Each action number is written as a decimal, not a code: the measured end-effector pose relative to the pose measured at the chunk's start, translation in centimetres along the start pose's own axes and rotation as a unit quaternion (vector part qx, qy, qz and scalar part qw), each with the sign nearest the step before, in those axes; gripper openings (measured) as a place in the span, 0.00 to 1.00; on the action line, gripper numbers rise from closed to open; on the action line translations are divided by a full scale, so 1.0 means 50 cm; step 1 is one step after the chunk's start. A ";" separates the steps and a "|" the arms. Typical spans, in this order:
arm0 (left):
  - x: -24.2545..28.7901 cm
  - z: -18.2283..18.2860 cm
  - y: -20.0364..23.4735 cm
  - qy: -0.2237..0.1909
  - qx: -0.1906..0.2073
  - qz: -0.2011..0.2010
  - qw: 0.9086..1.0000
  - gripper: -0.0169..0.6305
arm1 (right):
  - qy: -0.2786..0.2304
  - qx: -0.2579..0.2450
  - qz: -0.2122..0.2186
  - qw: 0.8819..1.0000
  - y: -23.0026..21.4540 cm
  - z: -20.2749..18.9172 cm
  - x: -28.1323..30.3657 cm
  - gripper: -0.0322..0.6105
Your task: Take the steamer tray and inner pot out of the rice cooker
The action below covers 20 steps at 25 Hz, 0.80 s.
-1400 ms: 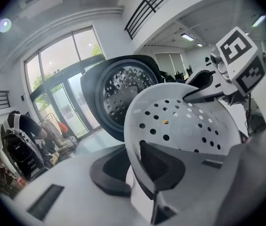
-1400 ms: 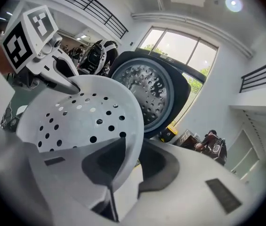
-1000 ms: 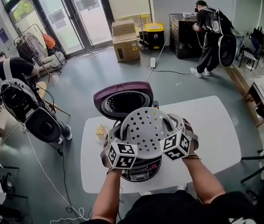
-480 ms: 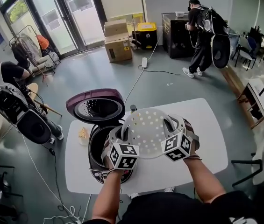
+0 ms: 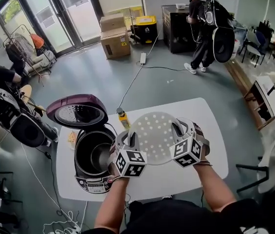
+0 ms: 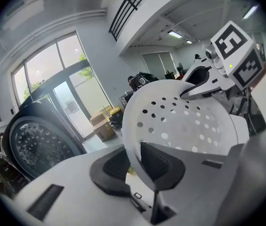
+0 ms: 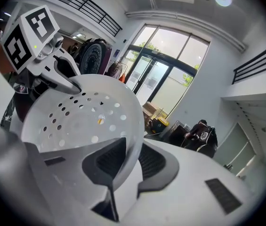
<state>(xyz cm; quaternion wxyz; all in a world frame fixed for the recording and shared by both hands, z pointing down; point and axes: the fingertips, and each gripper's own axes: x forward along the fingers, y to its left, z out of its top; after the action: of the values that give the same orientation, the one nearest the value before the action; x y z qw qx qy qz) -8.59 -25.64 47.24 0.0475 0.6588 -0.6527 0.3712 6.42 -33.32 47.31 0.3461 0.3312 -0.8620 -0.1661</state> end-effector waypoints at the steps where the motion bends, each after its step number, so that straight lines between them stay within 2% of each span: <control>1: 0.012 0.000 -0.015 0.003 -0.002 -0.004 1.000 0.13 | 0.005 0.001 0.003 1.000 -0.005 -0.017 0.005 0.17; 12: 0.163 -0.051 -0.145 0.056 -0.026 -0.051 0.997 0.13 | 0.060 0.013 0.043 0.997 -0.004 -0.195 0.089 0.16; 20: 0.264 -0.165 -0.225 0.114 -0.057 -0.101 0.987 0.12 | 0.110 0.033 0.094 0.989 0.074 -0.329 0.188 0.16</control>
<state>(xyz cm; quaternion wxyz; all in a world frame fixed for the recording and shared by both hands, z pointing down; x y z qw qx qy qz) -3.74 -30.40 65.18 0.1959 0.6707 -0.5936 0.3992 11.25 -38.01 65.40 0.4417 0.2763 -0.8509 -0.0666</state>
